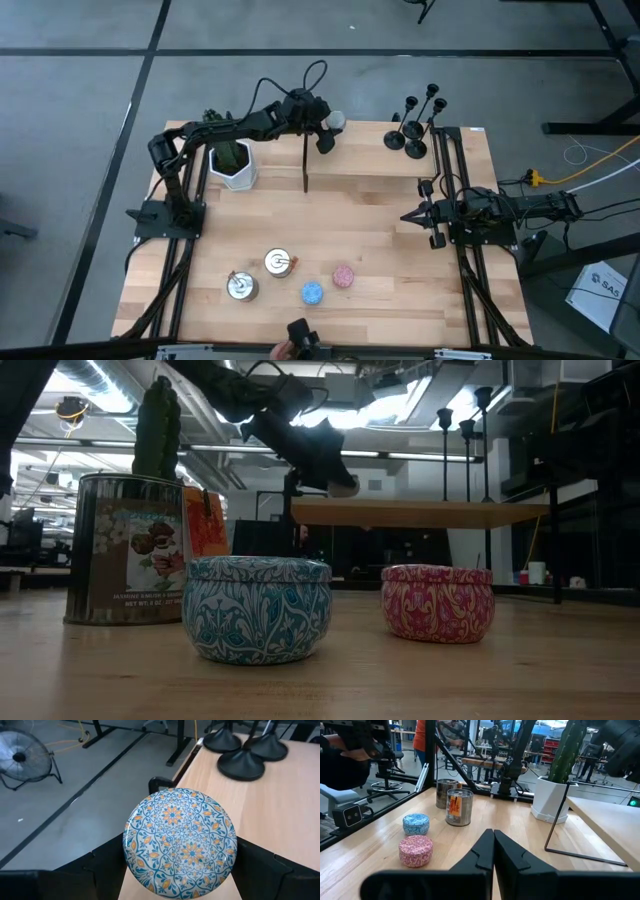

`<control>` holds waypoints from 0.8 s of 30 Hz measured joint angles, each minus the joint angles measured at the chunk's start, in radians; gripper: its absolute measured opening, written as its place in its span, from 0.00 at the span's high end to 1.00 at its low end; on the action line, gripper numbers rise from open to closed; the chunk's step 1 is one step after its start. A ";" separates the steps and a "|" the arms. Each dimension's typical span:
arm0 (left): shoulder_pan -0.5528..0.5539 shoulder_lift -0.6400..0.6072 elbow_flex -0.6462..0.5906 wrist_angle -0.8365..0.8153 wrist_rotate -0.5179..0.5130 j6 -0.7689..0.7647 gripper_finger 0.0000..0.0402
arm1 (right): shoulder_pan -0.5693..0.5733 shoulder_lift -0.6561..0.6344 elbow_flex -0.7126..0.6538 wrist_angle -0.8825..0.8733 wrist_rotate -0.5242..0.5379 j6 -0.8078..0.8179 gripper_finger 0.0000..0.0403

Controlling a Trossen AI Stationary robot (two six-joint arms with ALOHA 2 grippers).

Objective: Pick & Place candle stick holders
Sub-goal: Put the blue scented candle on the shelf

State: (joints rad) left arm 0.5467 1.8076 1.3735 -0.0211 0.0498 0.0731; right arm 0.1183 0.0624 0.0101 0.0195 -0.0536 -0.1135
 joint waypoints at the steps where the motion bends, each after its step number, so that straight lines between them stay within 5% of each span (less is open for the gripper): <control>1: 0.002 0.000 0.000 -0.005 0.000 0.000 0.28 | 0.000 0.000 0.000 0.000 0.000 0.000 0.97; 24: 0.020 0.000 0.000 -0.117 -0.007 -0.060 0.27 | 0.000 0.000 0.000 0.000 0.000 0.000 0.97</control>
State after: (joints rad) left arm 0.5663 1.8076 1.3735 -0.1381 0.0429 0.0129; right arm 0.1184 0.0624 0.0101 0.0196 -0.0536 -0.1138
